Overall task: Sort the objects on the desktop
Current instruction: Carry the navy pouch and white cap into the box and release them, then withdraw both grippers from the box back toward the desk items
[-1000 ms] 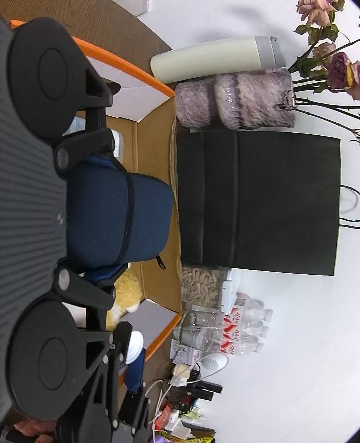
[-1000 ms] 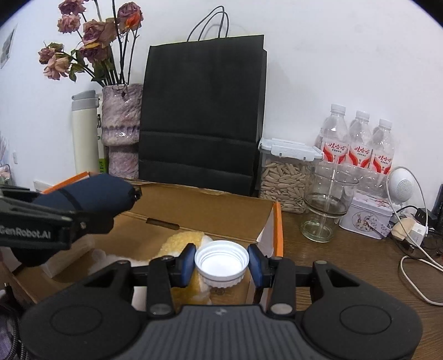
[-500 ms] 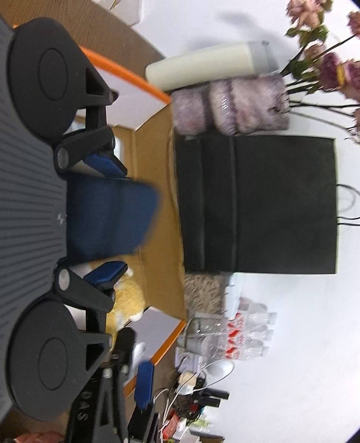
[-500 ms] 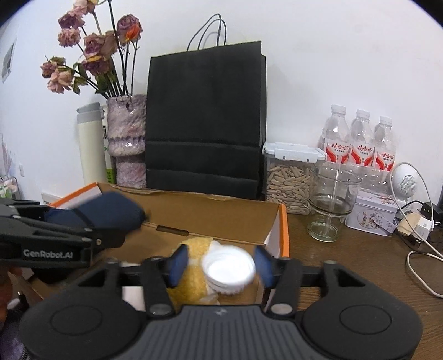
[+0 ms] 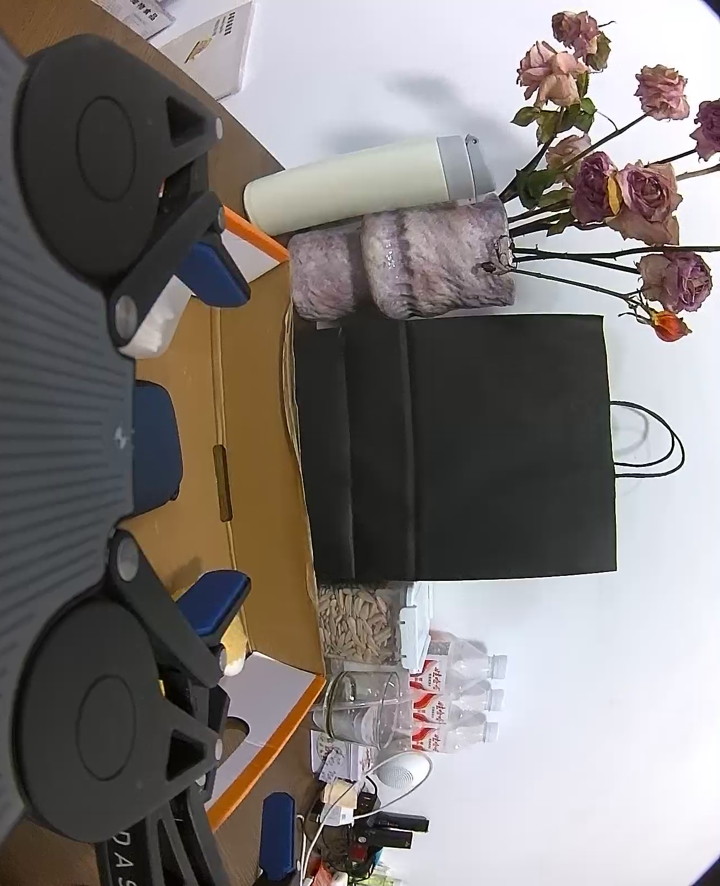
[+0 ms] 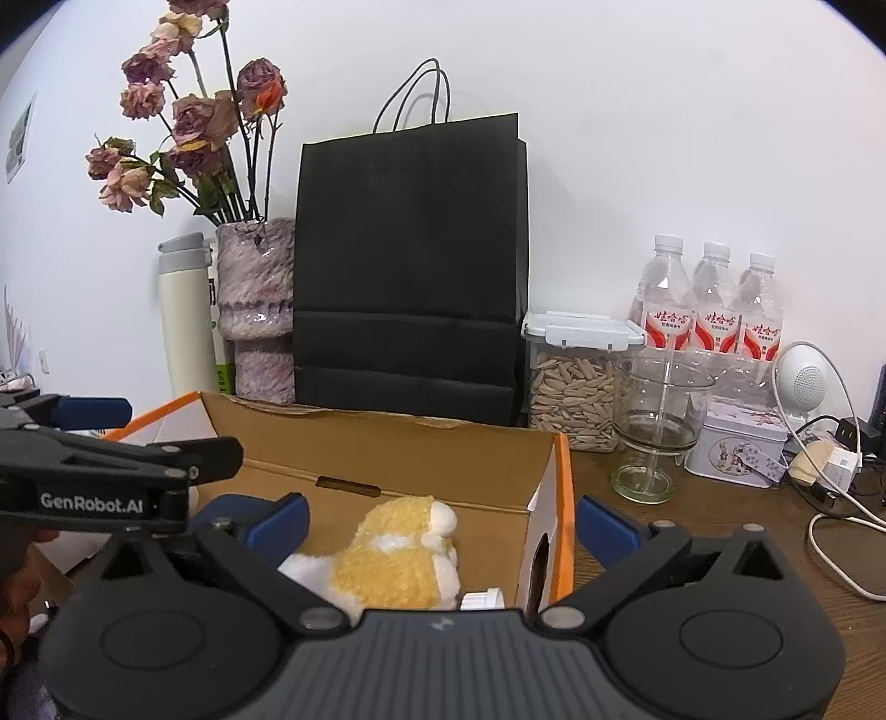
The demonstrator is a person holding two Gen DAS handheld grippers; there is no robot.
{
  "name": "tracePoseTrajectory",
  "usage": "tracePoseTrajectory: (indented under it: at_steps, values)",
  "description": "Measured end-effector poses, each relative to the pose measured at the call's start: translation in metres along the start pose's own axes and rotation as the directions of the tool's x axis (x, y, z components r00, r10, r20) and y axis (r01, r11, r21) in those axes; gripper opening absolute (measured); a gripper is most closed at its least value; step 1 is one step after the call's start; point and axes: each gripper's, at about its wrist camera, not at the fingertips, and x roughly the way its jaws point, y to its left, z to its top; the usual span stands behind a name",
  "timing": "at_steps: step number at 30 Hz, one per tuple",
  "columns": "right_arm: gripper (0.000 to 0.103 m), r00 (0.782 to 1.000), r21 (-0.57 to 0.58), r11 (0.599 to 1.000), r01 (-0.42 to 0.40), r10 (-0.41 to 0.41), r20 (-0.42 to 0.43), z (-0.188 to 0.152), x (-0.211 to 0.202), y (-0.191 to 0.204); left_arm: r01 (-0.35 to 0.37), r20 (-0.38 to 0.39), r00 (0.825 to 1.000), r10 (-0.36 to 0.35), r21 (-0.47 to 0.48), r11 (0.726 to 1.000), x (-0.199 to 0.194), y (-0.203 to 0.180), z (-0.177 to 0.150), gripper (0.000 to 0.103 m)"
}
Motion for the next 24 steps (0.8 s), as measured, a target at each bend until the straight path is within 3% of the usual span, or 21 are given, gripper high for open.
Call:
tracePoseTrajectory:
  at_steps: [11, 24]
  values:
    - [0.103, 0.999, -0.02, 1.0, 0.018, -0.017, 0.037, 0.0, -0.013, 0.006, -0.018, 0.035, 0.999, 0.018, 0.001, 1.0, -0.013, -0.001, -0.003, 0.103]
    - [0.103, 0.996, -0.011, 0.999, 0.034, -0.033, 0.079, -0.011, -0.057, 0.015, -0.053, 0.055, 0.997, 0.055, -0.037, 0.998, -0.06, 0.013, -0.016, 0.103]
